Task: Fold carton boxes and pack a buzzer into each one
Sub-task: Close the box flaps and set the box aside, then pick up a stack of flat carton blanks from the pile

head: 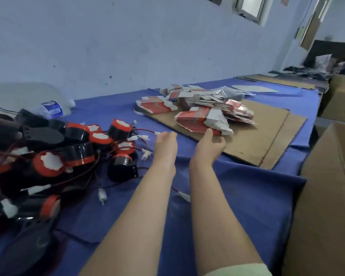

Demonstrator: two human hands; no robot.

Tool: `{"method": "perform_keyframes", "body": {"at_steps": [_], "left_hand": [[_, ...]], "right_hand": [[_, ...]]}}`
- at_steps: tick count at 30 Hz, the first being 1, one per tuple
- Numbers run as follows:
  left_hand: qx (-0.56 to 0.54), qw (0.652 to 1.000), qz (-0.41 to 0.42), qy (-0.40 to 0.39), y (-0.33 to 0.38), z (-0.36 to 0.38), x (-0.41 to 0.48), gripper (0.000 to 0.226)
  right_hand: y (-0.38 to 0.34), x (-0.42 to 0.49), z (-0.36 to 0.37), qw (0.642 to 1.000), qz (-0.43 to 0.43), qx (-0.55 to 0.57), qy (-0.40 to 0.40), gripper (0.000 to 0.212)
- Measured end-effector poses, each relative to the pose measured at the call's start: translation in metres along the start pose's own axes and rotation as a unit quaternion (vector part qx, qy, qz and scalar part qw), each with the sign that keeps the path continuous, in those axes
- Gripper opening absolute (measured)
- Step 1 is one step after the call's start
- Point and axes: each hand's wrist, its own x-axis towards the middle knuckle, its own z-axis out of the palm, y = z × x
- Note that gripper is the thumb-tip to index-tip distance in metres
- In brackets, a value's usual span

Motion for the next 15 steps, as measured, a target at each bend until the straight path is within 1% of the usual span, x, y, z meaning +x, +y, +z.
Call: {"method": "perform_keyframes", "body": {"at_steps": [1,2,3,4,5,7,9,10,12,13,15], "left_hand": [[-0.012,1.0,-0.005,-0.013,0.0,0.007,0.006,0.01],[-0.016,1.0,-0.005,-0.024,-0.001,0.013,0.011,0.017],[-0.012,0.999,-0.004,-0.031,-0.002,0.02,0.017,0.032],[-0.005,0.999,-0.006,-0.038,-0.002,0.026,0.023,0.04],[0.002,0.999,-0.002,-0.045,-0.003,0.031,0.03,0.04],[-0.002,0.998,-0.008,-0.059,-0.005,0.04,0.039,0.028],[-0.023,0.998,-0.015,-0.063,-0.006,0.046,0.047,0.01],[-0.03,0.997,-0.017,-0.063,-0.006,0.048,0.052,0.008],[-0.035,0.998,-0.012,-0.058,-0.005,0.049,0.063,0.019],[-0.038,0.998,-0.01,-0.053,-0.004,0.049,0.066,0.024],[-0.043,0.998,-0.011,-0.051,-0.003,0.048,0.075,0.025]], "right_hand": [[0.0,0.01,0.006,1.0,0.004,0.017,0.01,0.06],[-0.001,0.02,0.011,0.999,0.009,0.032,0.015,0.06],[-0.002,0.029,0.015,0.999,0.018,0.048,0.016,0.061],[-0.002,0.039,0.019,0.997,0.029,0.066,0.014,0.061],[-0.003,0.048,0.024,0.995,0.041,0.086,0.011,0.063],[-0.003,0.061,0.034,0.995,0.041,0.096,0.002,0.064],[-0.001,0.074,0.043,0.999,-0.006,0.031,-0.008,0.062],[-0.001,0.079,0.046,0.999,-0.029,-0.008,-0.011,0.061],[-0.002,0.094,0.051,0.997,-0.045,-0.067,-0.005,0.064],[-0.004,0.101,0.052,0.996,-0.038,-0.079,-0.005,0.068],[-0.007,0.115,0.055,0.997,0.01,-0.073,-0.018,0.074]]}}
